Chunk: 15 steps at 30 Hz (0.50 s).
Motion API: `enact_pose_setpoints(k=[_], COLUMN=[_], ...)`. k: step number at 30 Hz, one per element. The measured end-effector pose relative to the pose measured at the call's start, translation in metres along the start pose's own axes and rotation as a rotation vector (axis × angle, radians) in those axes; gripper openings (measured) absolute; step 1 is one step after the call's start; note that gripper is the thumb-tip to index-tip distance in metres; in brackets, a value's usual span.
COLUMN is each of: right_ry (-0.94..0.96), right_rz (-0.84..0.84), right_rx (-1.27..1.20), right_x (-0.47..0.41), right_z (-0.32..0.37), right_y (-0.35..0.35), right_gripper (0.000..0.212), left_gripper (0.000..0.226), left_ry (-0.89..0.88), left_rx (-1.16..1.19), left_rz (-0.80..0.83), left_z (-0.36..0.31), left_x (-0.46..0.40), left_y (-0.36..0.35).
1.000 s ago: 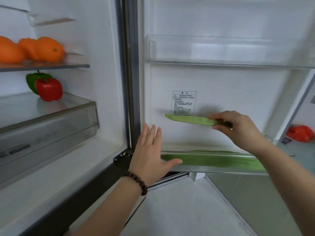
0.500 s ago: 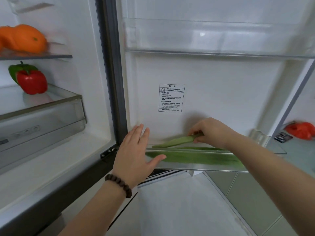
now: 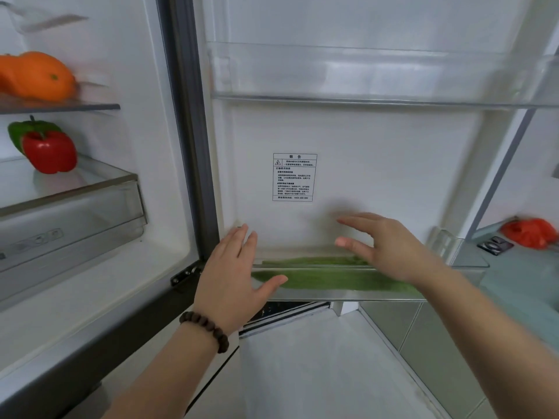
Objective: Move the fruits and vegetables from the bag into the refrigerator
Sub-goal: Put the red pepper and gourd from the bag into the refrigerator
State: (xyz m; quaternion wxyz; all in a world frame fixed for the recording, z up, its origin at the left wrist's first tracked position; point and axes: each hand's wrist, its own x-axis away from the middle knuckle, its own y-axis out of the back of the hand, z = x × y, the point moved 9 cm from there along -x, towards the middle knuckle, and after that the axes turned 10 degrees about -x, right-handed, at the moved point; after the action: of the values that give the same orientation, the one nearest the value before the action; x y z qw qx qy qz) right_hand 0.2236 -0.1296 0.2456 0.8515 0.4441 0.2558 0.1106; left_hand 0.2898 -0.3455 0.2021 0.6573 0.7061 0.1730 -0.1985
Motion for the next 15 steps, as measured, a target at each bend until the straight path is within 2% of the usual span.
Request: enact_pose_setpoints(k=[5,12,15], right_ry=[0.068,0.18,0.203], right_rz=[-0.132,-0.244,-0.311], right_rx=[0.113,0.268,0.225], right_x=[0.039,0.073,0.074], right_z=[0.005,-0.012,-0.01], right_y=[-0.003,-0.023,-0.021], right_gripper=[0.067,0.049,0.044], left_gripper=[0.106,0.107,0.096], left_ry=[0.021,0.06,0.152], left_rx=[-0.036,-0.157,-0.129], left_rz=[0.015,0.035,0.024], left_z=[-0.004,-0.007,-0.008], left_x=[0.0,0.0,0.011], left_y=[0.0,-0.002,0.0])
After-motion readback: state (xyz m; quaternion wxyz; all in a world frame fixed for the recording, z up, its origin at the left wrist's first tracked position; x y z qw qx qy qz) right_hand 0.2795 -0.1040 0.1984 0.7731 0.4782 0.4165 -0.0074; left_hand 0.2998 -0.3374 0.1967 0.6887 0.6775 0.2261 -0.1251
